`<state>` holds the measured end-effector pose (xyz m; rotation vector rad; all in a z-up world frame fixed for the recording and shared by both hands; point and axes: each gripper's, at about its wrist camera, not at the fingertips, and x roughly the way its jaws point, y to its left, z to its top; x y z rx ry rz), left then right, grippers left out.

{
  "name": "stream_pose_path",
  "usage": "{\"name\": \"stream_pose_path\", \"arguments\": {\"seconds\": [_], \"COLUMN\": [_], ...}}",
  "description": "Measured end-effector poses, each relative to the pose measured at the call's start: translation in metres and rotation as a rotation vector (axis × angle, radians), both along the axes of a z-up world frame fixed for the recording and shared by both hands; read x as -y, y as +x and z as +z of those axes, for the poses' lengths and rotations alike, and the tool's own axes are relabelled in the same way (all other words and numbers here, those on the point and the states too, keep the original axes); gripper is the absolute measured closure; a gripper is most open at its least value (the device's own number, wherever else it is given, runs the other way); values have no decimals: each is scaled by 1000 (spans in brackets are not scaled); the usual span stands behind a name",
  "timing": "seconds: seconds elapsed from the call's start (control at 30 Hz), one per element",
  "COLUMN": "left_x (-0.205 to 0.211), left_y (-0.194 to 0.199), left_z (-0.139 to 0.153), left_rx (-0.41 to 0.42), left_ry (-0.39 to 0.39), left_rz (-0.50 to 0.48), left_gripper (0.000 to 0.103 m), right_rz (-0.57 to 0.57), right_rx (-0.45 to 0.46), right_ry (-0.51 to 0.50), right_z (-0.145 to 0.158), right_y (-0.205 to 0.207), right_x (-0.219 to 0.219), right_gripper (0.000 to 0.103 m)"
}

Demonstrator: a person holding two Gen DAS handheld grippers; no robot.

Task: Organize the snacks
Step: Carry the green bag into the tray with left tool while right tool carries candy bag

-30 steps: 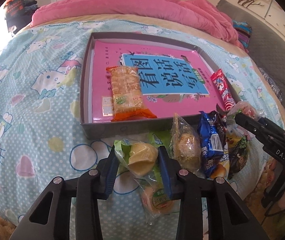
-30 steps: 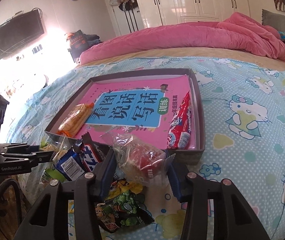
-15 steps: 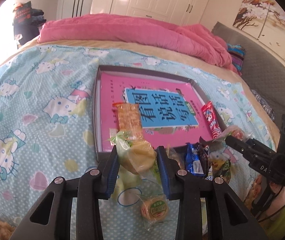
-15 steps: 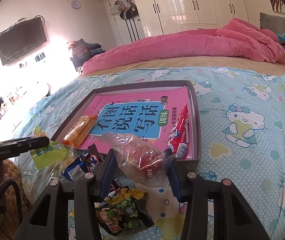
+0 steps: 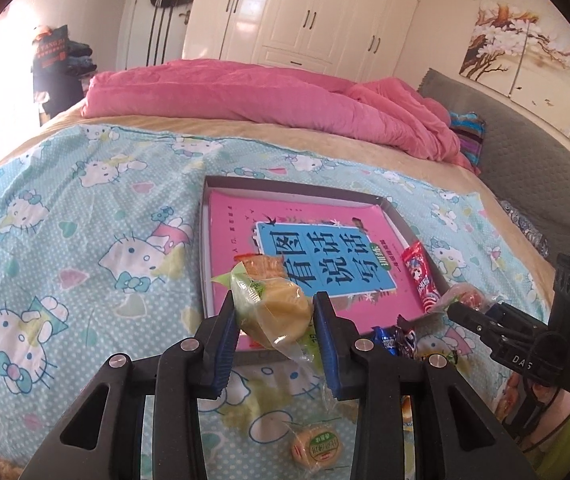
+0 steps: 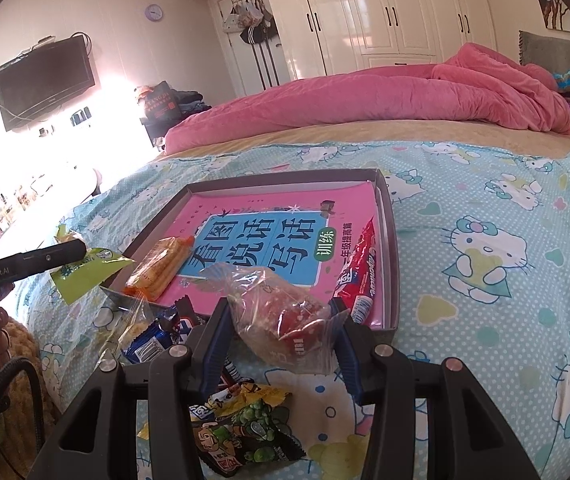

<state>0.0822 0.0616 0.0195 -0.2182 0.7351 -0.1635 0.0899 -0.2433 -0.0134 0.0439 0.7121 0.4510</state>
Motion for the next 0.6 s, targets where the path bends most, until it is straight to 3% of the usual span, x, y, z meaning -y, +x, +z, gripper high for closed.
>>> {"name": "stream_pose_path", "arguments": {"seconds": [0.6], "left_x": [-9], "left_y": [36], "left_z": [-13], "left_rx": [8], "left_ry": [94], "left_rz": [84], "left_gripper": [66], "right_rz": [-8], "right_rx": [37], "right_ry": [-34], "right_z": [1], "right_y": [12], "right_x": [-2], "right_gripper": [55]}}
